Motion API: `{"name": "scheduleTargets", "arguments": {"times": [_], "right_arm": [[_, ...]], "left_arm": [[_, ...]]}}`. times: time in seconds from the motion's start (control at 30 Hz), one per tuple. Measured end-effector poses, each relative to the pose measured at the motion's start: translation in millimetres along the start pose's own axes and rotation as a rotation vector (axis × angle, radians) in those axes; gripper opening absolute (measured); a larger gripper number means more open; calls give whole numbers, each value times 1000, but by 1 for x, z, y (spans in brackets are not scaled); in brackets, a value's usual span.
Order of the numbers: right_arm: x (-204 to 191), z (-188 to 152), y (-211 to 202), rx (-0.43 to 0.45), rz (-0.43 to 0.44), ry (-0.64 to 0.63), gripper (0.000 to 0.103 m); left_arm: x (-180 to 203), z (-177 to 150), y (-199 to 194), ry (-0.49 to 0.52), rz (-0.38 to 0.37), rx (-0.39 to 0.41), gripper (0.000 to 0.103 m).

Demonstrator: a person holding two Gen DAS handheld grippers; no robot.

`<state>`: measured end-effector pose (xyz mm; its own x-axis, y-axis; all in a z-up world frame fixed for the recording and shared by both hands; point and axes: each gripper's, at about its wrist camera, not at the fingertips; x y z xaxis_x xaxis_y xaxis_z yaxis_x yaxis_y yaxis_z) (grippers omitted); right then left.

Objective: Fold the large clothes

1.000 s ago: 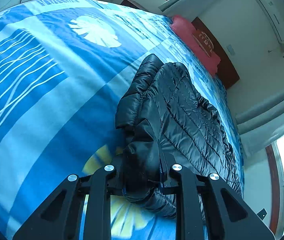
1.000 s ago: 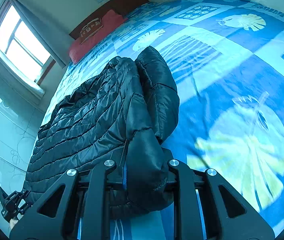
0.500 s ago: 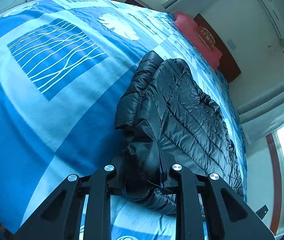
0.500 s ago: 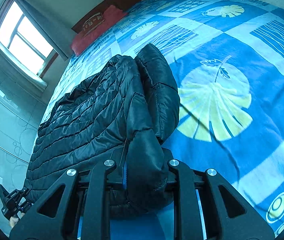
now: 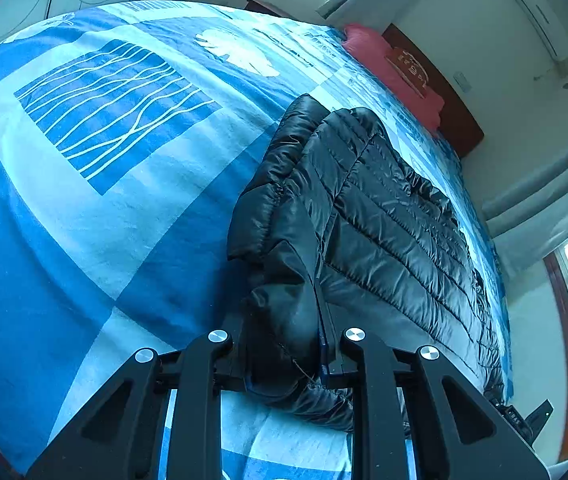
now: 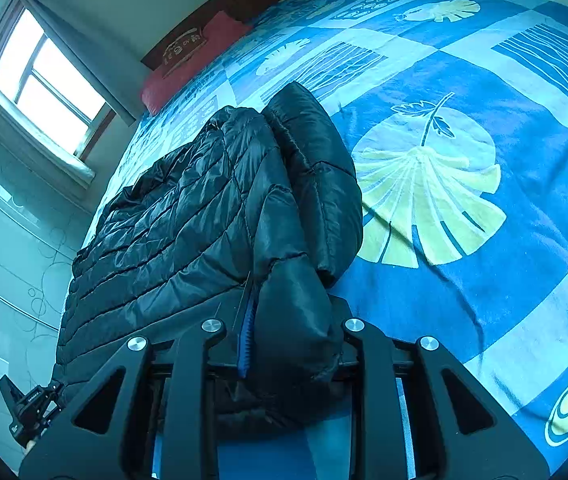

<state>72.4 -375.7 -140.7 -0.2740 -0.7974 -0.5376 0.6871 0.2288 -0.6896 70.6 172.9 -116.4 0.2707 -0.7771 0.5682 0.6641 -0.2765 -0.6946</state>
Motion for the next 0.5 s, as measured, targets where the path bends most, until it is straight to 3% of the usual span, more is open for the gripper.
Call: {"name": "scheduleTargets", "arguments": {"times": [0.43,0.5], "right_arm": [[8,-2,-1,-6,9,51,36],[9,-3,-3,-7,3,54,39]], "left_arm": [[2,-2,0,31,10,10,24],[3,-2,-1,44,20,10,30]]}}
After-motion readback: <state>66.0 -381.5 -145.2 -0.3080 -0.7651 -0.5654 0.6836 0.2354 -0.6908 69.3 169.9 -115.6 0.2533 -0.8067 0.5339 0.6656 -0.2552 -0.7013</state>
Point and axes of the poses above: each gripper's, at about its wrist camera, not at the fingertips, and y roughly the way its jaws point, x to its right, z to its top, and after that the axes turned 1 degree about -z, right-handed
